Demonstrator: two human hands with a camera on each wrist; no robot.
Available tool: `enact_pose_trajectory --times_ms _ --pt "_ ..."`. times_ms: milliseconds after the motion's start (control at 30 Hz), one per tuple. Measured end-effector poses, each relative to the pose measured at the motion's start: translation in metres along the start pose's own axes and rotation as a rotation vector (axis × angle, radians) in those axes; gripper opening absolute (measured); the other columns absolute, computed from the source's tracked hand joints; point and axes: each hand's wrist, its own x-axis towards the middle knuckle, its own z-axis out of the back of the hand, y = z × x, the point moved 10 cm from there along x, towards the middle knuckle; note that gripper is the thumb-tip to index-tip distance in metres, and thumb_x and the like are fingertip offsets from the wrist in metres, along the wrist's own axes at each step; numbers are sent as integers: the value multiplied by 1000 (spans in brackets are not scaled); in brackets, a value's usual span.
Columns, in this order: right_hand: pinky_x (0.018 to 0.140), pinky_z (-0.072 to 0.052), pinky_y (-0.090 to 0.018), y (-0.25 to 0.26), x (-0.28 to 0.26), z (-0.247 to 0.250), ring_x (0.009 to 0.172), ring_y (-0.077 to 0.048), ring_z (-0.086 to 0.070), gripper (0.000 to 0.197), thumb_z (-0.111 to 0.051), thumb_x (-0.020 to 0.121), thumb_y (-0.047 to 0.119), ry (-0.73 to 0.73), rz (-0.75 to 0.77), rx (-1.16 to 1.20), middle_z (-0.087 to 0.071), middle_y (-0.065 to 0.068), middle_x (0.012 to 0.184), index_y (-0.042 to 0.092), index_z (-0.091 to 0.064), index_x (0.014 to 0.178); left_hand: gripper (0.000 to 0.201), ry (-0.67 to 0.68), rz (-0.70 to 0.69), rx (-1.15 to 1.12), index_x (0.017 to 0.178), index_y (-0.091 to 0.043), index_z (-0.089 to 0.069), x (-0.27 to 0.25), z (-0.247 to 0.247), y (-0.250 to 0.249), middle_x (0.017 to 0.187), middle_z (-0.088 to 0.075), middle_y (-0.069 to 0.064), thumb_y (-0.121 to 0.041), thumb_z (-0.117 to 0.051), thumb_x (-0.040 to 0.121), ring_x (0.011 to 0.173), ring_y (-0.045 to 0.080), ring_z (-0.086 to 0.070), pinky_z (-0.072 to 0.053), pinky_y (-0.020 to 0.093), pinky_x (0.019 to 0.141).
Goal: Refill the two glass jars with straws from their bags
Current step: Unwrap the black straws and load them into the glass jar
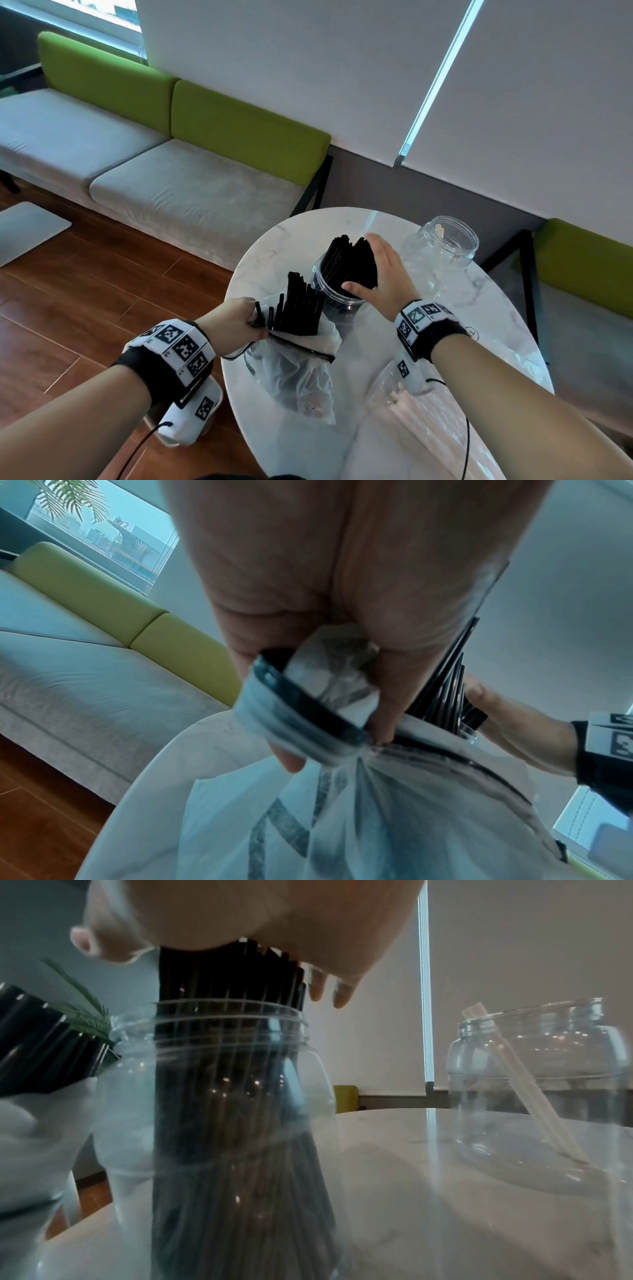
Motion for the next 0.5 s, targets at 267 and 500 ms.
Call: enact_pose_trajectory --times_ms 267,500 --pt "100 -41 -42 34 45 -10 115 -19 -50 74 -67 70 66 43 21 -165 -53 3 123 24 -51 129 25 -1 11 33 104 -3 -59 1 -2 2 89 -51 -2 -20 -62 86 89 15 -52 -33 14 69" --pt "86 -40 -32 30 61 -1 106 -20 -46 58 -66 71 65 -36 -62 -242 -53 4 108 22 -60 110 25 6 44 57 101 -3 -58 2 -3 8 81 -49 -4 -22 -62 85 88 16 -53 -35 17 68"
